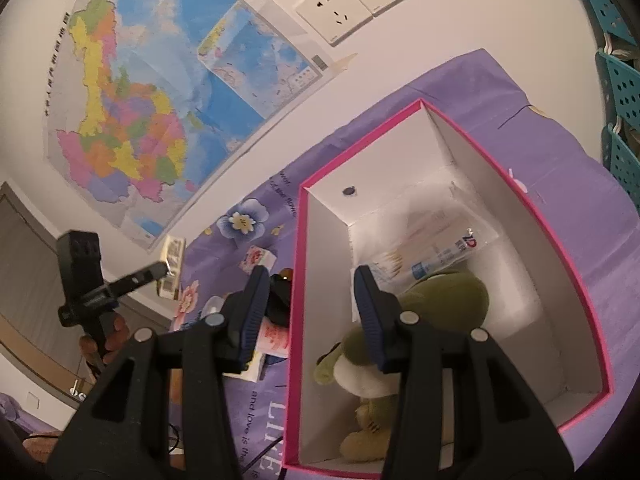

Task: Organize soft objects
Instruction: 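Lift the yellow tissue pack with the left gripper and release it into the pink box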

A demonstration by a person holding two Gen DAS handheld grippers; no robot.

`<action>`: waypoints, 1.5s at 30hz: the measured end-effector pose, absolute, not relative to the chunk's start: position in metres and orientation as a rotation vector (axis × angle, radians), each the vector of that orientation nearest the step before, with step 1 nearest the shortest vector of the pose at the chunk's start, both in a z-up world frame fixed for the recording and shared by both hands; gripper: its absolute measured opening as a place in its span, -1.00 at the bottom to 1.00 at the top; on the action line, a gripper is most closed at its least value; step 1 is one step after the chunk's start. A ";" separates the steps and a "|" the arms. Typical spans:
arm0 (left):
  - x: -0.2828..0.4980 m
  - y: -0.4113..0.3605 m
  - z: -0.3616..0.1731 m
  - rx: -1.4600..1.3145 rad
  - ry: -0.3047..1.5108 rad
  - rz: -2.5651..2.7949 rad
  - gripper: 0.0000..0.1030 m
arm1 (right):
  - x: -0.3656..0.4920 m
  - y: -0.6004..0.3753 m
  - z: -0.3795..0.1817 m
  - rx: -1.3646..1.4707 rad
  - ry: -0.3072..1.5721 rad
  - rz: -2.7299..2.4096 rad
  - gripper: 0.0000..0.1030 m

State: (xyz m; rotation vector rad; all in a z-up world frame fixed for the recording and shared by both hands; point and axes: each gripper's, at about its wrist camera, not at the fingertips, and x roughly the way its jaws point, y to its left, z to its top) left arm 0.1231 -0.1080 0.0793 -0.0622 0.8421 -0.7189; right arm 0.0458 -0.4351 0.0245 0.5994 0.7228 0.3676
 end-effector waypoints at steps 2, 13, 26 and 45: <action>0.119 -0.130 0.089 -0.052 0.823 -0.770 -0.06 | 0.043 -0.436 0.026 0.601 0.711 0.366 -0.10; 0.133 -0.268 0.062 0.032 0.961 -0.903 -0.06 | 0.020 -0.464 0.027 0.638 0.656 0.331 -0.10; 0.152 -0.316 0.015 0.083 1.085 -0.828 0.03 | 0.017 -0.471 0.022 0.641 0.676 0.354 -0.09; 0.131 -0.204 0.088 0.002 0.812 -0.752 0.32 | 0.038 -0.413 0.037 0.449 0.721 0.462 -0.09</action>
